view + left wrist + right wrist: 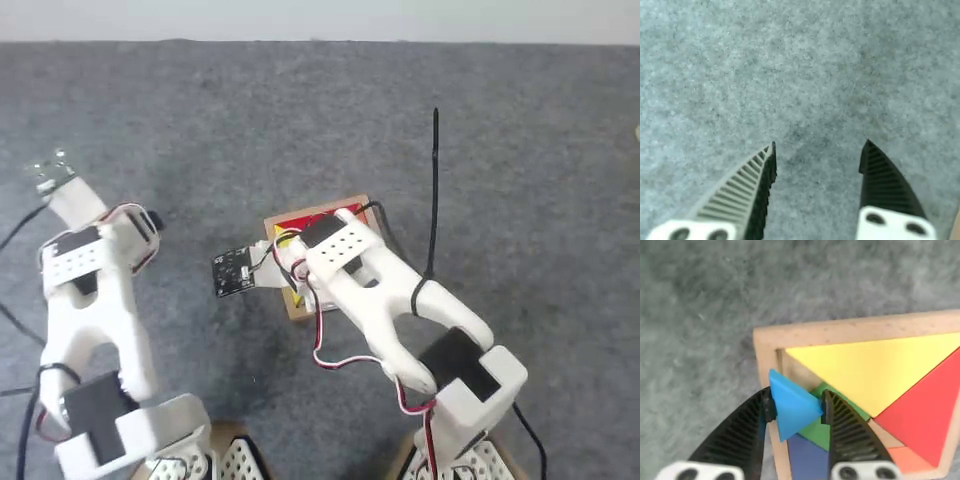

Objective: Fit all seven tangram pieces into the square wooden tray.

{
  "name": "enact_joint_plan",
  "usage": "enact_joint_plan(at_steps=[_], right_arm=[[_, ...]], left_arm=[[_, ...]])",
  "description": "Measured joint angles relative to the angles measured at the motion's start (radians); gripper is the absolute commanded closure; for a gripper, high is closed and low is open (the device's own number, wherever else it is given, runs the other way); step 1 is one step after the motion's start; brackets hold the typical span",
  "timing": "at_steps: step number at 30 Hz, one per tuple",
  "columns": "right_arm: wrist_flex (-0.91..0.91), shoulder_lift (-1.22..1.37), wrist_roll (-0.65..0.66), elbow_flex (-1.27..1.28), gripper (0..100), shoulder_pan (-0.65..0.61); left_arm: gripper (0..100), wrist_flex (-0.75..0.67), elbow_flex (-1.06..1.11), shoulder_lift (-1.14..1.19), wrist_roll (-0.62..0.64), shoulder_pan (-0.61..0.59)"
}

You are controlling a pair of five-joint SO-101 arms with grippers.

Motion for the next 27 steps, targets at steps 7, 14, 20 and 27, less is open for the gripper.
enact_joint_plan(at_steps=[7, 14, 20, 27], right_arm=[[-0.055, 0.028, 0.0, -0.005, 93.9, -0.006], [-0.057, 0.04, 0.0, -0.021, 77.9, -0.006], [-0.055, 0.051, 0.0, -0.02, 69.2, -0.006], [-0.054, 0.051, 0.0, -0.02, 71.3, -0.006]], left_arm=[[73, 0.0, 0.0, 0.0, 0.005, 0.0], [73, 0.0, 0.0, 0.0, 0.006, 0.0], [73, 0.0, 0.0, 0.0, 0.009, -0.012], [73, 0.0, 0.0, 0.0, 0.009, -0.012]])
